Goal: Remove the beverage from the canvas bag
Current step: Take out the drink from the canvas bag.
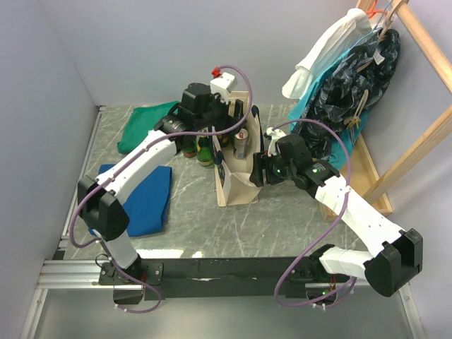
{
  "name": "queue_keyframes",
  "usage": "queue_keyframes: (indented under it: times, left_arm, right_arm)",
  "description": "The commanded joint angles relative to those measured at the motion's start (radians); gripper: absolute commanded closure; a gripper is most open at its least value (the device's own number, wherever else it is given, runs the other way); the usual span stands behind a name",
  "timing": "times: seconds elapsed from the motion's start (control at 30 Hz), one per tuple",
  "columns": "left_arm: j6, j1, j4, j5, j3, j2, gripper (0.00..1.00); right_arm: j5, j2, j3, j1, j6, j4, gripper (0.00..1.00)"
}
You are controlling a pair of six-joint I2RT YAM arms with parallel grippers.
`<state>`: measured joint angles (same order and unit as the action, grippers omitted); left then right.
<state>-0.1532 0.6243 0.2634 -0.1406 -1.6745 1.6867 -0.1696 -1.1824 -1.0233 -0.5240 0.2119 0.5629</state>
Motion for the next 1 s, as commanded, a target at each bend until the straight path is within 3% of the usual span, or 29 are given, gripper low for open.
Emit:
queue_keyframes:
  times: [0.0,0.4,0.67,0.8,0.97]
  left_arm:
    - [0.026,0.009,0.031,-0.016,-0.068,0.028,0.12]
    - [0.034,0.011,0.076,-0.060,-0.093,0.143,0.14]
    - [0.027,0.011,0.059,-0.042,-0.109,0.209,0.09]
    - [0.017,0.011,0.051,-0.050,-0.125,0.238,0.02]
    - [0.012,0.011,0.050,-0.044,-0.145,0.269,0.04]
  right_arm:
    - [-0.004,-0.019,0.002,-0.016,-0.029,0.055,0.26]
    - [0.005,-0.019,-0.003,-0.016,-0.028,0.057,0.26]
    - [0.005,-0.013,-0.006,-0.018,-0.031,0.052,0.25]
    - [0.008,-0.011,-0.004,-0.018,-0.031,0.054,0.25]
    - [0.012,-0.010,0.000,-0.016,-0.028,0.054,0.26]
